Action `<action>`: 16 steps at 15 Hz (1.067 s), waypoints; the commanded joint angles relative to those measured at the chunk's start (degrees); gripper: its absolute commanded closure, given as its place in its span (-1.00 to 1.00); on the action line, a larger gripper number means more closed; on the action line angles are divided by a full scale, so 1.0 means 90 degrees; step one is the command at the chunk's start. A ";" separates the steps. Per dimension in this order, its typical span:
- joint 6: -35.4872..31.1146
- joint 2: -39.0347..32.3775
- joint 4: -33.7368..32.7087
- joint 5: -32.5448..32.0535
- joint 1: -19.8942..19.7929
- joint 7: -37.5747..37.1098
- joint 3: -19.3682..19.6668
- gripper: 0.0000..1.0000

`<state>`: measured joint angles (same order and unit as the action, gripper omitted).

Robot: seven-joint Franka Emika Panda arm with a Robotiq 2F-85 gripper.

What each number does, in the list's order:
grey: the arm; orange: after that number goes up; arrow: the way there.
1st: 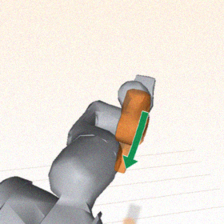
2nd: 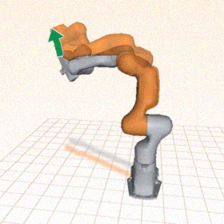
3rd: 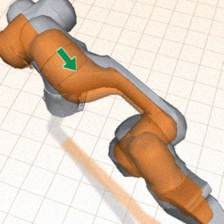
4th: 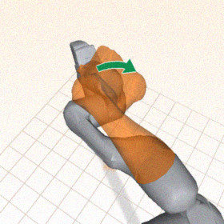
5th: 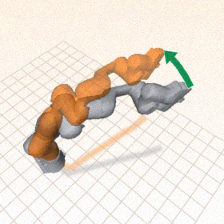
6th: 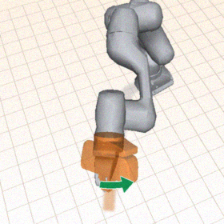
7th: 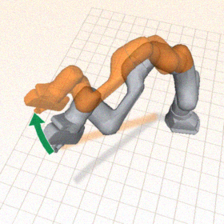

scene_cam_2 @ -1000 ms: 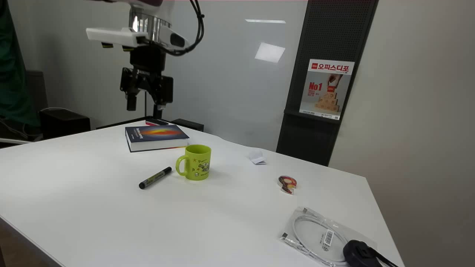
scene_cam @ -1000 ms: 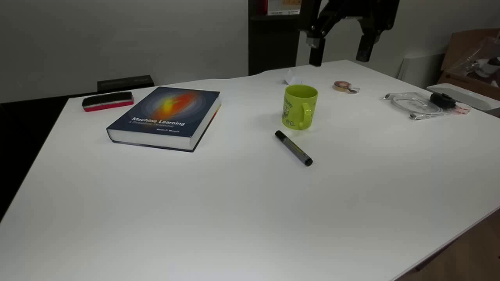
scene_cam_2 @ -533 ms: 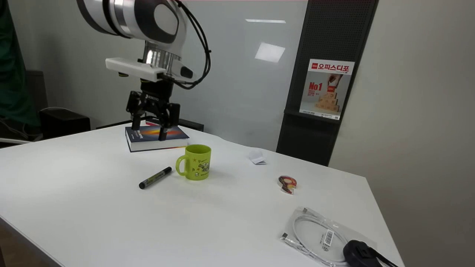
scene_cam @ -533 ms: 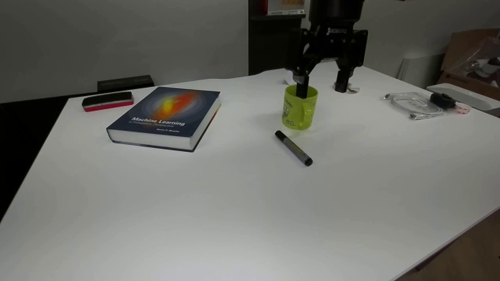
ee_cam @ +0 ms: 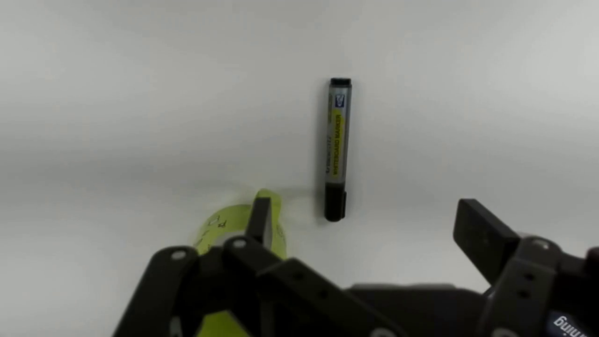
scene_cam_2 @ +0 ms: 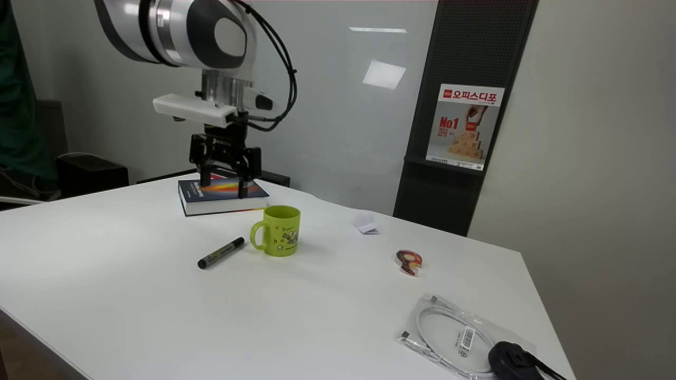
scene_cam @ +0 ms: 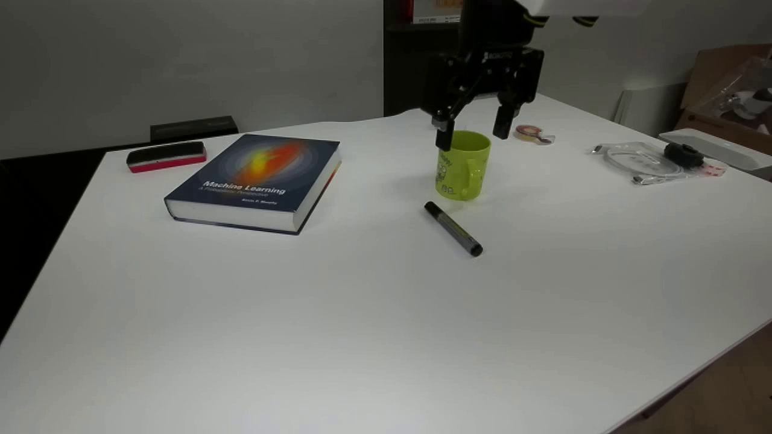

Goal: Pick up the pen from the table and put it in the cup.

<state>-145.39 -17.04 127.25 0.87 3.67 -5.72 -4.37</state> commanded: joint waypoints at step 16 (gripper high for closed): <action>-0.1388 -0.1705 -0.0291 0.0042 0.0397 -0.0263 0.0404 -0.78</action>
<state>-158.63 -30.84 126.51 1.11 6.80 -6.40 -1.38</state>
